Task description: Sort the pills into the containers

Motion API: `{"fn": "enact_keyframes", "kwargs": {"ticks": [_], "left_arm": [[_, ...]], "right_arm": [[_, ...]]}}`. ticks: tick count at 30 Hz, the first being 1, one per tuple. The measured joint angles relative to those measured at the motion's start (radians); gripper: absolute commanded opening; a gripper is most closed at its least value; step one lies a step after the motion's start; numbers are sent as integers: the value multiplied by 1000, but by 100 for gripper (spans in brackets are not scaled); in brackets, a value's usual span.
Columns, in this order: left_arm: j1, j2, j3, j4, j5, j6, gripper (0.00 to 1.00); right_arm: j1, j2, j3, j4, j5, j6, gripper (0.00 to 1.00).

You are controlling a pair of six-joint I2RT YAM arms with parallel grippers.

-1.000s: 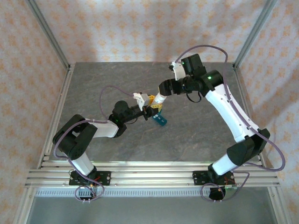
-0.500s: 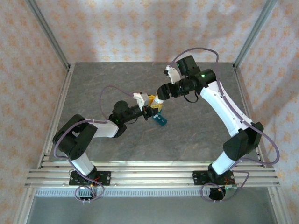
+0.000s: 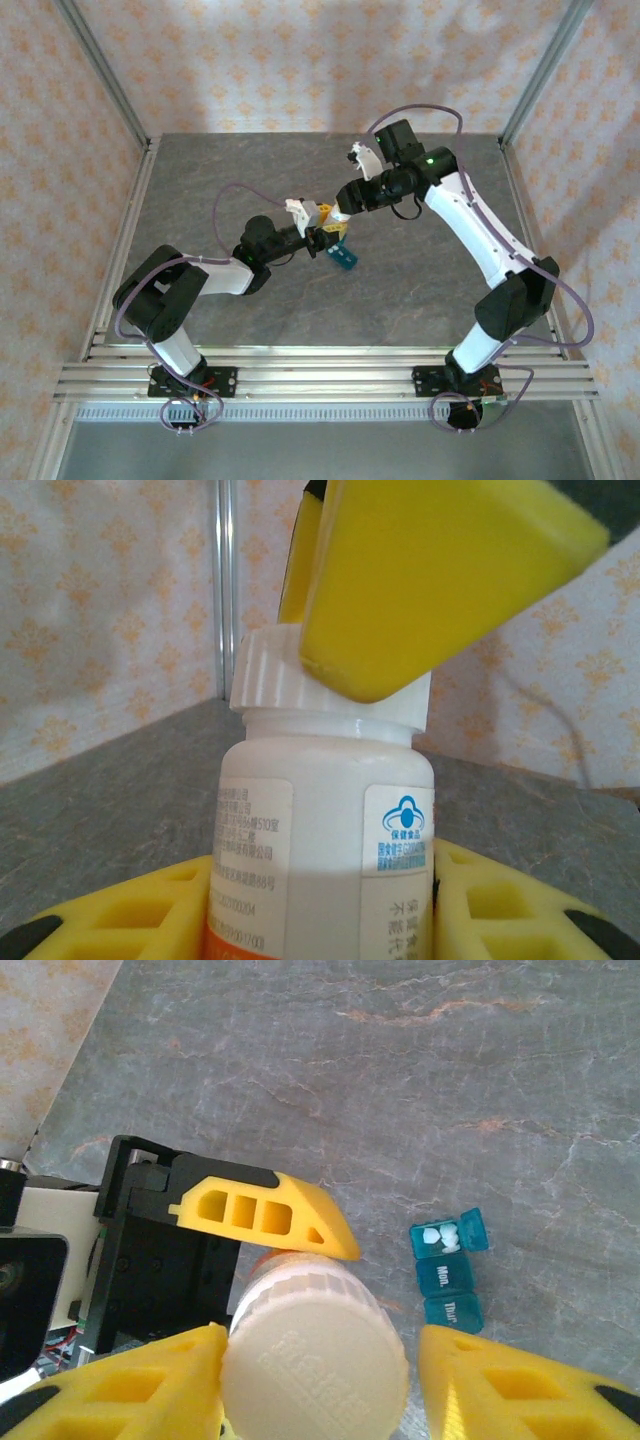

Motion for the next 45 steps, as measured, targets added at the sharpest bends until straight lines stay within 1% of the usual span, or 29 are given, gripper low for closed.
{"fn": "enact_keyframes", "kwargs": {"ticks": [5,7,10,14,16,19,22,24,30,32,37,45], "left_arm": [[0,0,0,-3,0,0,0],[0,0,0,-5,-2,0,0],[0,0,0,-21,-9,-1,0],[0,1,-1,-70,-11,0,0],[0,5,-1,-83,-8,0,0],[0,6,-1,-88,-8,0,0],[0,6,-1,-85,-8,0,0],[0,6,-1,-84,-8,0,0],[0,6,-1,-28,-6,0,0],[0,5,-1,-15,-6,0,0],[0,5,-1,-3,-6,0,0],[0,6,-1,-2,-3,0,0]], "right_arm": [[0,0,0,2,0,33,34],[-1,0,-5,8,3,66,34],[-1,-5,-37,44,11,155,33],[5,-30,-120,116,49,327,33],[14,-44,-149,141,78,400,34],[29,-55,-165,158,115,466,35],[38,-60,-165,160,136,502,40],[42,-60,-164,160,143,515,47],[45,-58,-127,132,168,508,73],[43,-58,-100,121,178,499,77],[40,-59,-26,95,205,424,82],[30,-61,15,56,198,227,81]]}}
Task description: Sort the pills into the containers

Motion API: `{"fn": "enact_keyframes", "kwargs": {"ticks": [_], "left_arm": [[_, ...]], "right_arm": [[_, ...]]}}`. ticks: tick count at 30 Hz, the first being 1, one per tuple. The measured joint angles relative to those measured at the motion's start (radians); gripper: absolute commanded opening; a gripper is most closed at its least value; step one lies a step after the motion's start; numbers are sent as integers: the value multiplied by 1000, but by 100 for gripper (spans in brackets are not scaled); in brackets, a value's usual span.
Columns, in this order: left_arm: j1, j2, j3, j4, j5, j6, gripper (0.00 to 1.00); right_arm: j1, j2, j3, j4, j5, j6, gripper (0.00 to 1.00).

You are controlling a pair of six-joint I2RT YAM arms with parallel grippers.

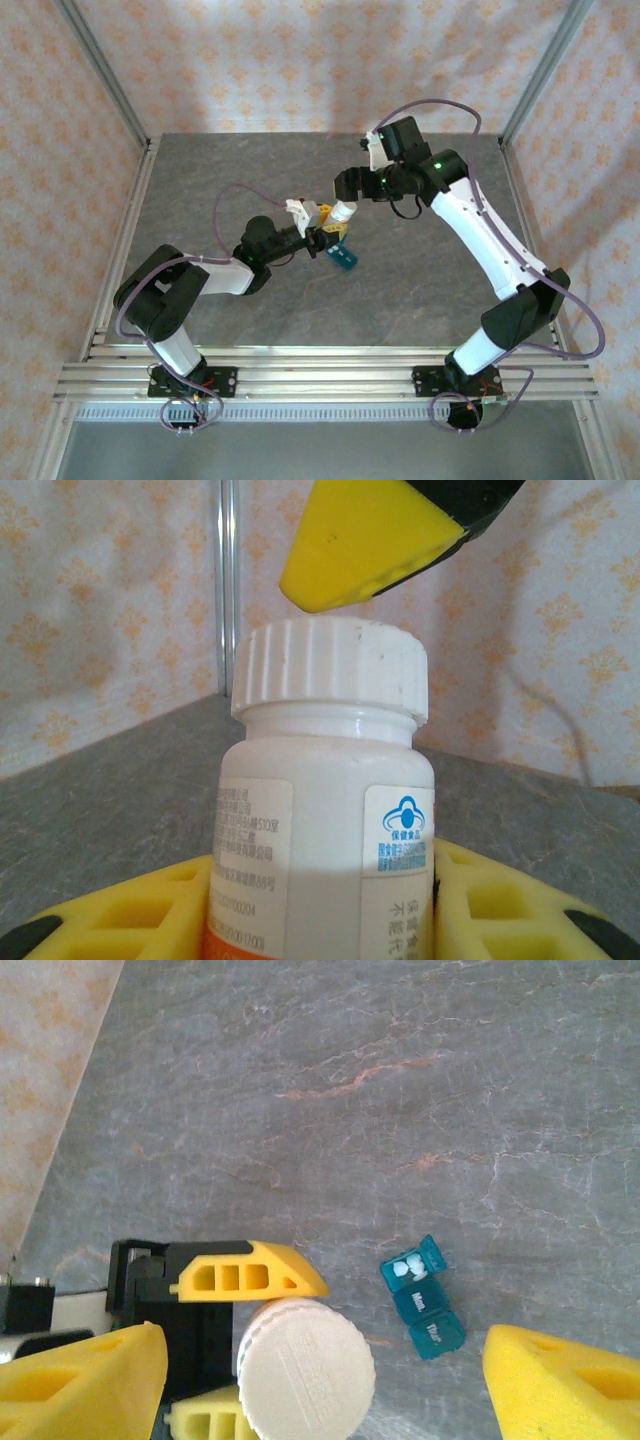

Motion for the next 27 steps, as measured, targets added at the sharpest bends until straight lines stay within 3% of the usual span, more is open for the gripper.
{"fn": "enact_keyframes", "kwargs": {"ticks": [11,27], "left_arm": [[0,0,0,0,0,0,0],[0,0,0,1,0,0,0]], "right_arm": [[0,65,66,-83,-77,-138,74],[-23,89,45,-103,-145,-166,61]]}}
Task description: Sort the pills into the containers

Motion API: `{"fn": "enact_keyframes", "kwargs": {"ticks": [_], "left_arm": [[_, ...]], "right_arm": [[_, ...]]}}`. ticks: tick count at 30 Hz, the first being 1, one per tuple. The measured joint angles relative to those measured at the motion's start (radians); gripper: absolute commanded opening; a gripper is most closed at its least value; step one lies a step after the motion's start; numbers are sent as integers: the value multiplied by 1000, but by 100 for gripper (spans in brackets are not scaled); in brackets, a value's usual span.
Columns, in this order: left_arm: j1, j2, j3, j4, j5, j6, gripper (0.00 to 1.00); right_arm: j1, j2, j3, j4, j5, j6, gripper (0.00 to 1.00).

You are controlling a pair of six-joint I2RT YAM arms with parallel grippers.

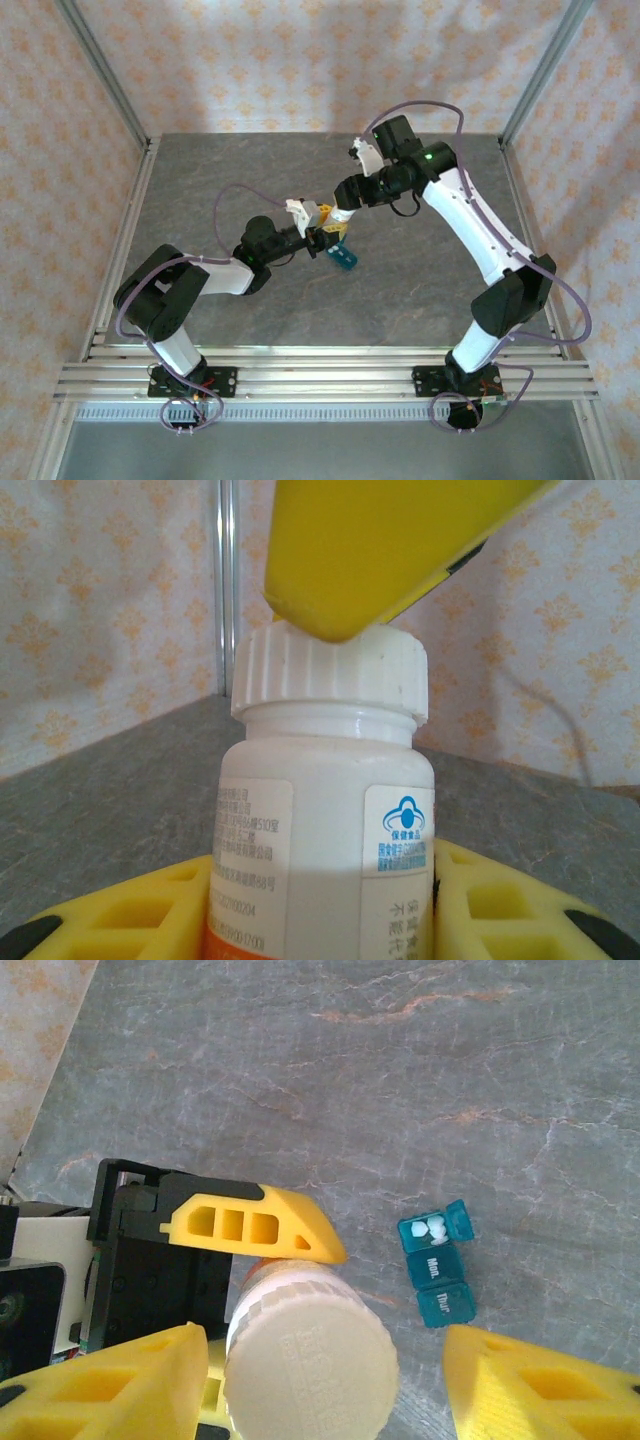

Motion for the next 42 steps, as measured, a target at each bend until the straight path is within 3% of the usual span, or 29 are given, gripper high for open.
{"fn": "enact_keyframes", "kwargs": {"ticks": [11,21,34,42], "left_arm": [[0,0,0,-2,1,0,0],[0,0,0,-54,1,0,0],[0,0,0,-85,-1,0,0],[0,0,0,-77,-5,-1,0]], "right_arm": [[0,6,-27,5,-42,0,34],[-13,-24,-140,110,-66,58,33],[-19,-143,-369,372,-69,307,33],[-18,-146,-370,381,-69,350,43]]}}
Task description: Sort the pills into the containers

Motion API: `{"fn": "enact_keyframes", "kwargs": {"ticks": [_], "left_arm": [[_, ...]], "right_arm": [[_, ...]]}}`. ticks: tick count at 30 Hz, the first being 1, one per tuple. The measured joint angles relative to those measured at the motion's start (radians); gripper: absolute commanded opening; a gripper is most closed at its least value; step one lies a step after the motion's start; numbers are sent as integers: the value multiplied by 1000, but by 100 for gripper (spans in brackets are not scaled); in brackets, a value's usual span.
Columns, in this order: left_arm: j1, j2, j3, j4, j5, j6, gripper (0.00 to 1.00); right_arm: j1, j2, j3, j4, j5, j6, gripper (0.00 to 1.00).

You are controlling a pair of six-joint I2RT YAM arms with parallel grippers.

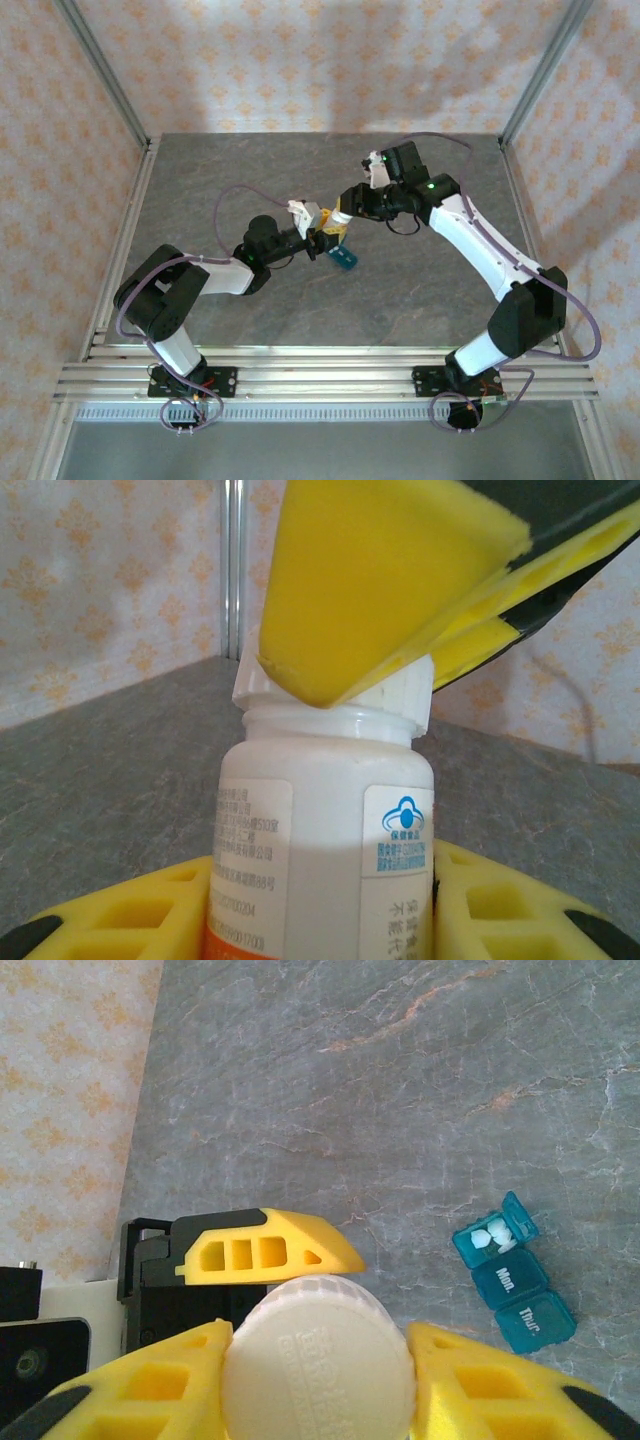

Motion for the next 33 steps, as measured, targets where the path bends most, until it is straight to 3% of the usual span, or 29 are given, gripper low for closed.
{"fn": "enact_keyframes", "kwargs": {"ticks": [18,26,33], "left_arm": [[0,0,7,76,4,0,0],[0,0,7,79,5,0,0],[0,0,7,79,5,0,0]], "right_arm": [[11,0,108,-76,0,-35,82],[11,0,231,-178,15,-139,85],[6,43,290,-282,32,-260,78]]}}
